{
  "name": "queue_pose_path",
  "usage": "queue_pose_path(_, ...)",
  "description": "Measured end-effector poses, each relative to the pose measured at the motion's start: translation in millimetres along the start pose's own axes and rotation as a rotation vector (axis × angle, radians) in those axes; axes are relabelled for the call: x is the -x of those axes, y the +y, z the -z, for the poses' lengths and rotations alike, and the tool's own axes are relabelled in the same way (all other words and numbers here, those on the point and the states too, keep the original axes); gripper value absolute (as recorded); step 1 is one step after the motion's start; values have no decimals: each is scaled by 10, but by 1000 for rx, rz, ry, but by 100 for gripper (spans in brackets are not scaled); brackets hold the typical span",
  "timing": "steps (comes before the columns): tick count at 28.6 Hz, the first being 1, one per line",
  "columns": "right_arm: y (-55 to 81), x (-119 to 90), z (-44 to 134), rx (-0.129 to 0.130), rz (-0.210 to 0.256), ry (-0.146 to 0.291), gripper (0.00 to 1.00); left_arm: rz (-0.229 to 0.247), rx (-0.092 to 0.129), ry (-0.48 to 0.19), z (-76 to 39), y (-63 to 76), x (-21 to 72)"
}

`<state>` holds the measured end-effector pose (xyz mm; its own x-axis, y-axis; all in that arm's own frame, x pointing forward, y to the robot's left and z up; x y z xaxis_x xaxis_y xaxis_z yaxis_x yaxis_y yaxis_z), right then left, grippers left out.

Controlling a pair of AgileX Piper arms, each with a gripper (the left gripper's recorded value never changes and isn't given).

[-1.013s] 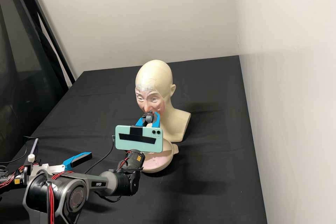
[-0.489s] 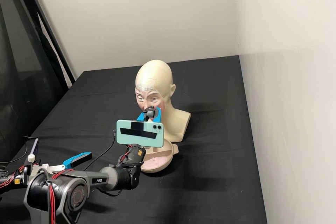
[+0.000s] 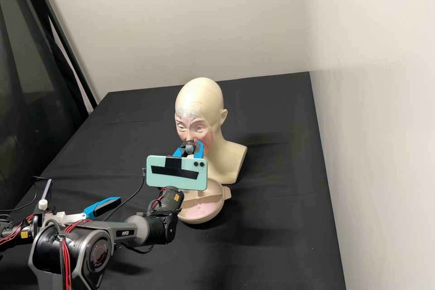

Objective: Feed the grandma with a spoon

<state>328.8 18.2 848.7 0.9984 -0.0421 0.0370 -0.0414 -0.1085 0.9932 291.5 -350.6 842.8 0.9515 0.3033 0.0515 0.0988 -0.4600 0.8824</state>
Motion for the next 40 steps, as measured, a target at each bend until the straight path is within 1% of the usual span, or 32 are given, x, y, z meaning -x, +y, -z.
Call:
queue_pose_path(8, -20, 41, -12, 0, 18, -21, 0, 0, 0, 0, 0, 0, 0)
queue_pose_path(13, -40, 44, -3, 0, 24, -18, 0, 0, 0, 0, 0, 0, 0)
queue_pose_path(22, -17, 58, 31, 1, 18, -9, 0, 0, 0, 0, 0, 0, 0)
queue_pose_path(27, -39, 54, 51, 1, 26, -4, 0, 0, 0, 0, 0, 0, 0)
queue_pose_path(36, -34, 47, 58, 1, 25, -2, 0, 0, 0, 0, 0, 0, 0)
queue_pose_path(38, -57, 69, 57, 4, 29, -7, 0, 0, 0, 0, 0, 0, 0)
queue_pose_path(39, -61, 85, 53, -3, 22, -16, 0, 0, 0, 0, 0, 0, 0)
queue_pose_path(40, -81, 121, 47, -1, 21, -21, 0, 0, 0, 0, 0, 0, 0)
